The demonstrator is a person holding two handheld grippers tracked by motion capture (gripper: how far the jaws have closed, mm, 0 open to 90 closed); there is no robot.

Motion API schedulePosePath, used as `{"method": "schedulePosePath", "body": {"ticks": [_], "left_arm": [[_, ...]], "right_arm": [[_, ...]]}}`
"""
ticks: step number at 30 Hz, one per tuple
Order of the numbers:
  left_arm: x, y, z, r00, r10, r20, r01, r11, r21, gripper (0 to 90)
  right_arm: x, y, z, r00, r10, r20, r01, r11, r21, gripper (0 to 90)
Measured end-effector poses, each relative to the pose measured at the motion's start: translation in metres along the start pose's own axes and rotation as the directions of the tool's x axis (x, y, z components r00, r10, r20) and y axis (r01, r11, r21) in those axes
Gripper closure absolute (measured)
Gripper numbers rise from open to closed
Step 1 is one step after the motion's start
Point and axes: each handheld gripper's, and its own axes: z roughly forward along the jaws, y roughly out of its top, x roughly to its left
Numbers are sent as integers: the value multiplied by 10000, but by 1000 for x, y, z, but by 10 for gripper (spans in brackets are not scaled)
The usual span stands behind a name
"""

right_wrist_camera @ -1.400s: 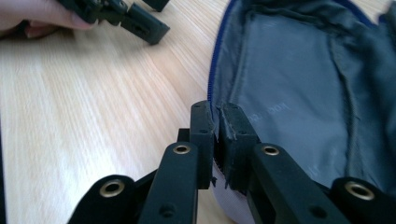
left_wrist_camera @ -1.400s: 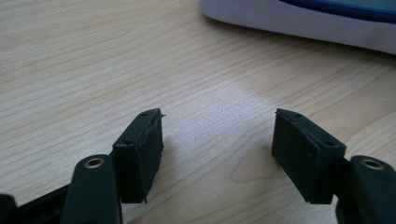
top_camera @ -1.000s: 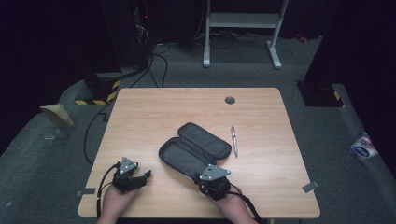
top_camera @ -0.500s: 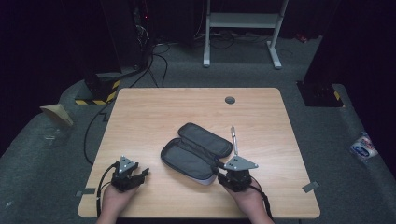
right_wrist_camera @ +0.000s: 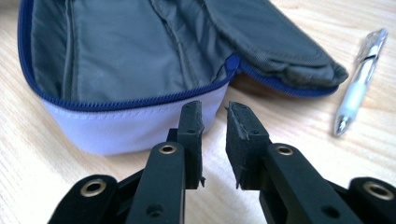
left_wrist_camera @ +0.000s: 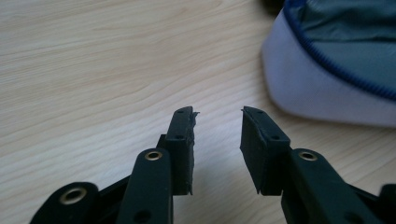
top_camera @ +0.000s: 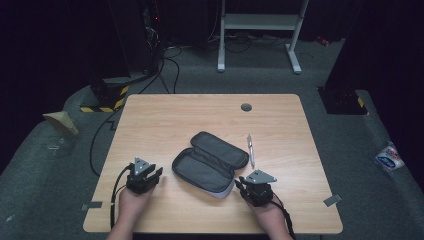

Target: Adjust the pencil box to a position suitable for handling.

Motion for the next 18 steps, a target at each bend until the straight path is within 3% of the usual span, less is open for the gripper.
{"method": "schedulePosePath", "body": {"ticks": [7,18], "left_arm": [[-6,17,16,9995,180,255,-176,9997,-172,668],[-13,22,29,9969,277,741,-280,9996,28,685]], "right_arm": [[7,-10,1,9997,175,168,-179,9996,207,708],[13,-16,-3,9991,384,187,-387,9991,146,681]]}}
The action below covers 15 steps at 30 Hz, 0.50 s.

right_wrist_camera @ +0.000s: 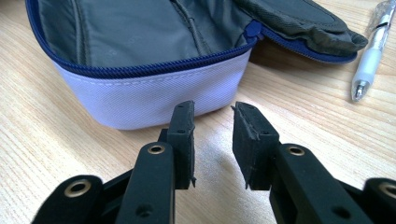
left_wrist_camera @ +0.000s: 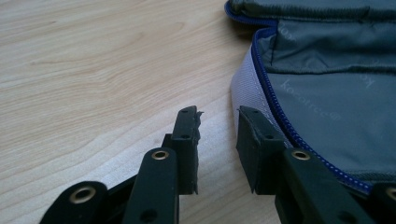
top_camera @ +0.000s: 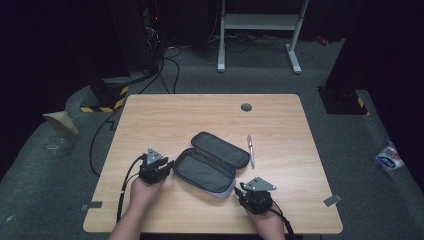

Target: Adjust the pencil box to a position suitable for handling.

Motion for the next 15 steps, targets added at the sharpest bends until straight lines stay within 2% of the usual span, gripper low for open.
{"method": "schedulePosePath", "body": {"ticks": [8,15], "left_arm": [[-7,-8,-6,9995,174,255,-177,9998,108,695],[-11,-15,-15,9989,137,448,-142,9998,106,705]], "right_arm": [[0,4,6,9999,-142,-61,142,9999,13,675],[1,9,12,9994,-297,-177,298,9995,38,676]]}}
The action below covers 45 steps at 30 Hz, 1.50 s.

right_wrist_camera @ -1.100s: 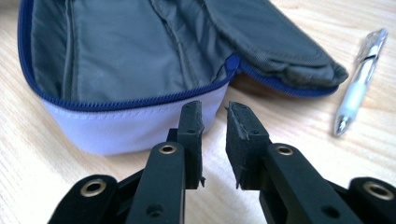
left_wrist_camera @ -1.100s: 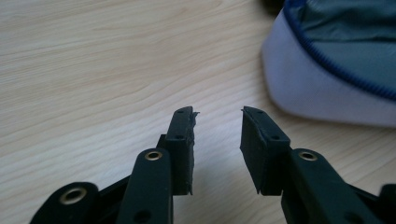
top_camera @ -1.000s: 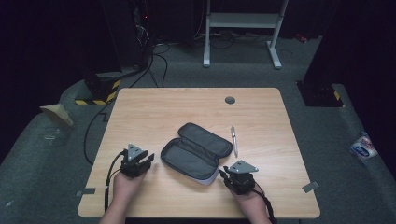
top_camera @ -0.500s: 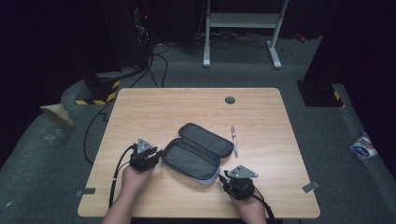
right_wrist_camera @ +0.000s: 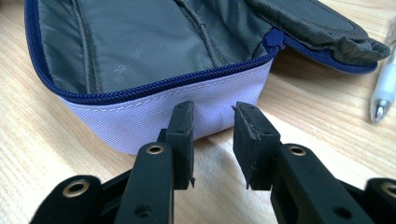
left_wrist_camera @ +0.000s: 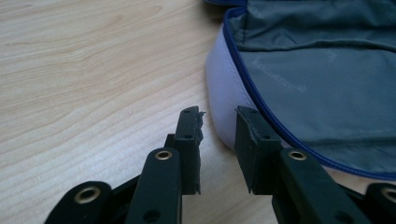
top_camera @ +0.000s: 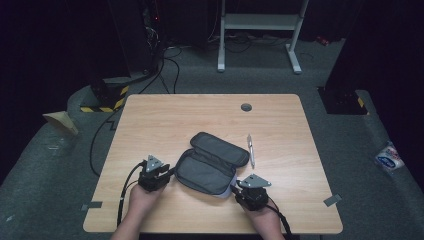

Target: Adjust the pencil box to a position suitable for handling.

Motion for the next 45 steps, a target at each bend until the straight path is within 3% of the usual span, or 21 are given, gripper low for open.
{"method": "schedulePosePath", "body": {"ticks": [6,12,19,25,27,33,38,45], "left_arm": [[-4,-7,-7,9998,203,62,-203,9998,87,699],[2,-13,-13,9986,282,-438,-282,9996,13,724],[18,-11,-16,9962,-244,-836,225,9995,-237,730],[30,7,-2,9945,-547,-898,490,9967,-647,742],[30,14,8,9954,-575,-760,528,9967,-613,743],[20,21,25,9995,-61,-320,53,9997,-237,763],[10,18,19,9996,117,242,-113,9998,-177,774],[-5,11,4,9977,247,632,-228,9993,-308,792]], "right_arm": [[-1,4,6,9999,-52,-130,52,10000,-7,670],[0,9,11,9995,-261,-188,261,9997,-9,651],[-1,9,8,9997,-177,-181,176,9998,-61,647],[-2,4,4,10000,91,1,-91,9999,-107,646],[-2,4,4,9998,23,184,-22,10000,-47,644],[-5,-2,1,9991,260,344,-261,9997,20,644],[-14,0,5,9964,403,751,-414,9991,127,638],[-15,3,8,9976,273,640,-284,9995,154,641]]}}
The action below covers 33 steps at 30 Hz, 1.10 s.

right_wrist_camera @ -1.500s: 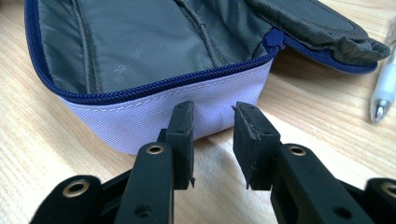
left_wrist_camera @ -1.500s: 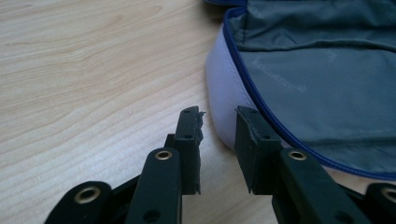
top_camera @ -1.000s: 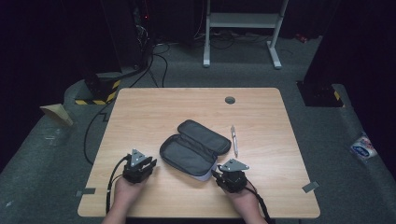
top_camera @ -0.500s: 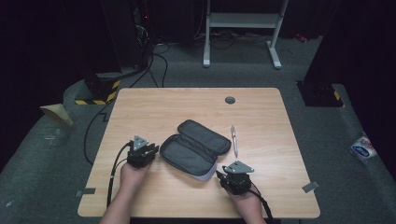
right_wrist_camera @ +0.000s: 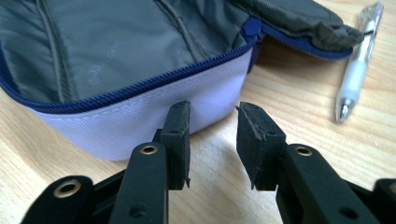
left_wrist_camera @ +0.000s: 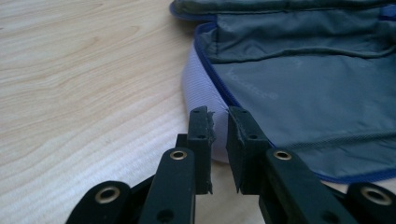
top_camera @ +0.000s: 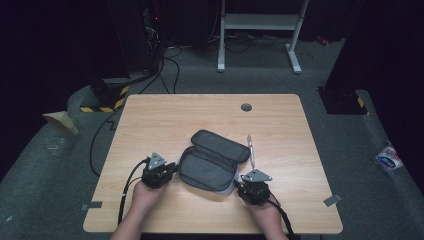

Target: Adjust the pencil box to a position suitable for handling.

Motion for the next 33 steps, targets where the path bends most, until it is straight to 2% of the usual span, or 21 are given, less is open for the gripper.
{"method": "schedulePosePath", "body": {"ticks": [4,6,9,12,14,16,18,20,23,25,28,33], "left_arm": [[-6,-5,-5,9996,271,-14,-271,9996,96,791],[-7,-7,-8,9996,275,-80,-274,9996,94,790],[-3,-7,-14,9984,312,-469,-314,9995,-54,784],[6,-3,-21,9965,-151,-818,103,9982,-591,777],[12,3,-25,9953,-513,-824,425,9935,-1060,751],[16,12,-26,9949,-834,-574,741,9860,-1493,712],[14,18,-21,9960,-812,-373,742,9841,-1614,698],[10,22,-12,9981,-585,-166,555,9878,-1454,667],[8,23,9,9980,-636,-34,631,9951,-757,647],[7,23,16,9980,-635,-81,630,9970,-440,701],[8,21,18,9966,-818,-34,816,9960,-354,802],[2,15,10,9989,-449,-141,445,9986,-273,855]], "right_arm": [[0,4,1,9999,-132,-76,132,9999,-19,640],[0,6,3,9999,-117,-99,117,9999,5,634],[-2,9,2,9999,-118,-36,118,9999,-85,632],[-3,9,2,10000,-56,-21,56,9999,-112,630],[-1,8,1,9999,-130,-40,130,9999,-104,629],[3,7,0,9998,-175,-31,175,9998,-44,627],[4,5,-1,9998,-198,-16,198,9998,-24,627],[6,2,-2,9999,-109,28,109,9999,20,626],[7,-2,-3,9999,-73,81,72,10000,68,627],[9,-4,-5,9999,-54,135,52,10000,77,627],[9,-4,-7,9999,-43,168,42,10000,51,627],[9,0,-4,9998,-84,171,83,9999,90,628]]}}
